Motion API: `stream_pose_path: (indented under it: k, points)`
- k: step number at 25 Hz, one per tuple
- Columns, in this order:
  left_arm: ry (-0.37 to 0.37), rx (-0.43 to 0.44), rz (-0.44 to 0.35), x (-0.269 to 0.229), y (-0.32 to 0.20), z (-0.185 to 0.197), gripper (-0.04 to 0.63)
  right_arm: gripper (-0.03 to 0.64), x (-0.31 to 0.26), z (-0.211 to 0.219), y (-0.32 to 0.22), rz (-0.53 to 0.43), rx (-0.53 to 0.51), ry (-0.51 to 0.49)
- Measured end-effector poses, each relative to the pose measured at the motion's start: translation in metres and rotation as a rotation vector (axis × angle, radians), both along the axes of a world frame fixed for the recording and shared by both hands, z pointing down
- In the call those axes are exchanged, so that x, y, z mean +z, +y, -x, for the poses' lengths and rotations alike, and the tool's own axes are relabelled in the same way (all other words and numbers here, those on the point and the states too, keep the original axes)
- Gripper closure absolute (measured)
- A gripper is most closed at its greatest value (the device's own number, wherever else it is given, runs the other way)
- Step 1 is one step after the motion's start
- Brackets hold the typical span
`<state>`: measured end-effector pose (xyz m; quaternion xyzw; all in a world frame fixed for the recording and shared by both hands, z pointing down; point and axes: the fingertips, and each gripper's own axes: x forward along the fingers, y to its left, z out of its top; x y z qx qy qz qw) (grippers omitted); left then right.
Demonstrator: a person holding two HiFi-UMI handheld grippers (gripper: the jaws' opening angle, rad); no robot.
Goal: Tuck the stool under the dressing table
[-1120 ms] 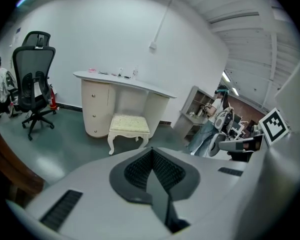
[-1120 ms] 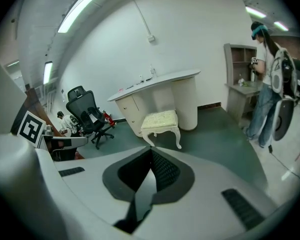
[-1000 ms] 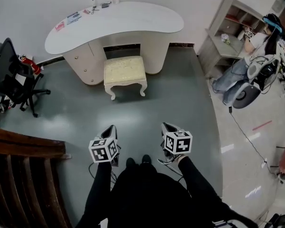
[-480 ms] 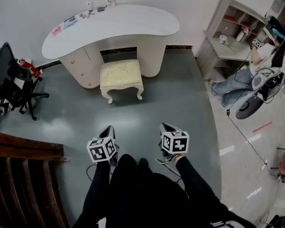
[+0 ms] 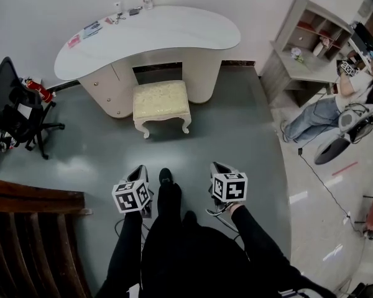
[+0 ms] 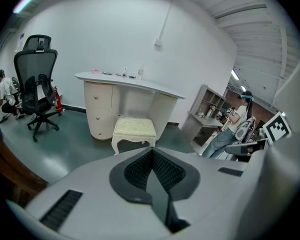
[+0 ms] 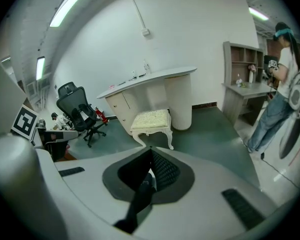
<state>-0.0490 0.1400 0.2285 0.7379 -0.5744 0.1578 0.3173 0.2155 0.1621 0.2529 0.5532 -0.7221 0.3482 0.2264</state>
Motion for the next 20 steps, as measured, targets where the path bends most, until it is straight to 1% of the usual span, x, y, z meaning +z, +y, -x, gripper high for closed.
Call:
stream_pose_path:
  k: [4,8,12,15,20]
  points:
    - [0.000,-0.007,0.008,0.010,-0.031,0.014,0.588,0.612,0.012,0.013,-0.027,0.022,-0.010,0.007]
    - [-0.011,-0.018,-0.014,0.019,-0.074,0.031,0.588,0.612,0.021,0.026,-0.064,0.039,-0.010,0.016]
    - [0.001,-0.007,-0.015,0.032,-0.124,0.045,0.588,0.612,0.043,0.045,-0.108,0.093,-0.019,0.018]
    - [0.004,-0.003,0.014,0.049,-0.159,0.063,0.588,0.612,0.067,0.065,-0.137,0.145,-0.032,0.030]
    - [0.010,0.016,0.087,0.087,-0.223,0.099,0.588,0.612,0.093,0.105,-0.201,0.210,-0.018,0.057]
